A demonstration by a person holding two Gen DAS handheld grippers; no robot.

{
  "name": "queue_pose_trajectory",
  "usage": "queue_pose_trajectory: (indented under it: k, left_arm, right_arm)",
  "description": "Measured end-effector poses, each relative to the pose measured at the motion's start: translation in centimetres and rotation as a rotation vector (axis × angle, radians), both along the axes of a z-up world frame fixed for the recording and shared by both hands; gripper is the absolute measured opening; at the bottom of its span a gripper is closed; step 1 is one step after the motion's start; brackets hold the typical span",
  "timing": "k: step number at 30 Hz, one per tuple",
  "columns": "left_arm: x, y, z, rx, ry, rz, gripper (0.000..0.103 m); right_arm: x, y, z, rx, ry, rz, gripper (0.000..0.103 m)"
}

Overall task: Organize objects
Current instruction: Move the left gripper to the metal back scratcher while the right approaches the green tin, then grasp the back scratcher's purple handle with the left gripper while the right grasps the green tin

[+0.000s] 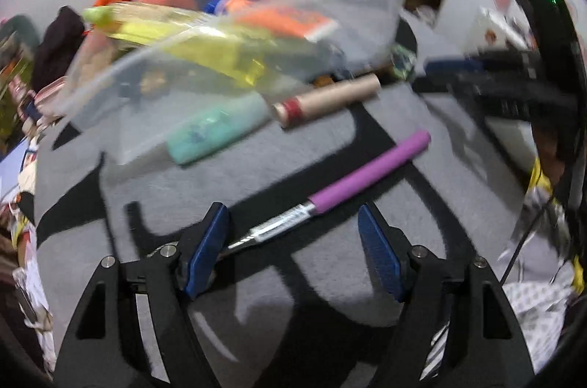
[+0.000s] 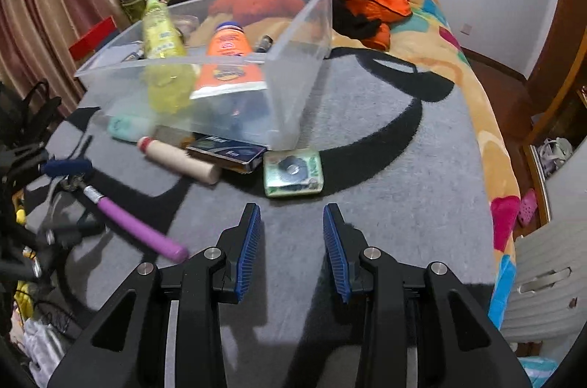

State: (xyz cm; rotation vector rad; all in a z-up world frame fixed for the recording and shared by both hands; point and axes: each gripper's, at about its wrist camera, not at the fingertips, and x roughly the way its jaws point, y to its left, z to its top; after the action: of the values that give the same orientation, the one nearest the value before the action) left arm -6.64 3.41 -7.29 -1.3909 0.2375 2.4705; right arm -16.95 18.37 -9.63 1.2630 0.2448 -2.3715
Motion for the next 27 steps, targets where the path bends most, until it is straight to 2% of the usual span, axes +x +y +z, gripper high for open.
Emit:
queue_pose_trajectory:
  k: [2,3,5,7,12,13,14,16,18,19,24,27]
  left_arm:
    - [0.1,0.2,0.2,-0.007,0.005,-0.027,0.07]
    - [0.0,0.2,0.2,0.001,-0.002,-0.039,0.063]
    - [-0.2,0.2,0.3,0.007,-0.011,-0.058,0.056]
    - [-0.3,0.3,0.4,0.0,-0.009,-0.076,0.044]
    - [-0.2,0.5,0.7,-0.01,-0.003,-0.086,0.033]
    - [-0.1,0.5,0.9,-0.009,0.001,-0.083,0.029]
    - [0.1,0.4,1.1,-0.003,0.008,-0.08,0.023]
    - [0.2,0.0,1.7,0.02,0.001,-0.065,0.0]
    - [0.1,-0.6,2.1,0.062,-0.02,-0.059,0.0]
    - [0.2,-0.8,2.1,0.051,-0.018,-0.06,0.0]
    - [0.3,0.2,1.7,-0.013,-0.022,-0.114,0.003]
    - [0.2,1.4,1.6,-0.062,-0.011,-0.172,0.013]
  right_arm:
    - [-0.4,0.0,-0.1,0.004,-0.003,0.007,0.032]
    - [-0.5,-0.2,-0.1,0.006,0.0,0.009,0.034]
    - [-0.7,-0.6,0.0,0.008,0.011,0.008,0.054]
    - [-0.8,-0.8,0.2,0.0,0.039,0.0,0.058]
    - [-1.2,-1.3,-0.3,0.029,0.049,0.003,0.058]
    - [-1.3,-1.2,-0.4,0.028,0.046,0.004,0.056]
    - [-1.3,-1.1,-0.4,0.018,0.052,0.003,0.051]
    - [-1.2,-1.0,-0.4,0.007,0.05,0.011,0.042]
    - [-1.2,-0.8,-0.3,0.002,0.048,0.012,0.033]
    - [-1.1,-0.8,-0.3,0.0,0.046,0.014,0.031]
    - [-0.8,-0.7,-0.2,0.003,0.042,0.02,0.031]
    - [-0.5,-0.3,-0.2,-0.005,0.032,0.016,0.031]
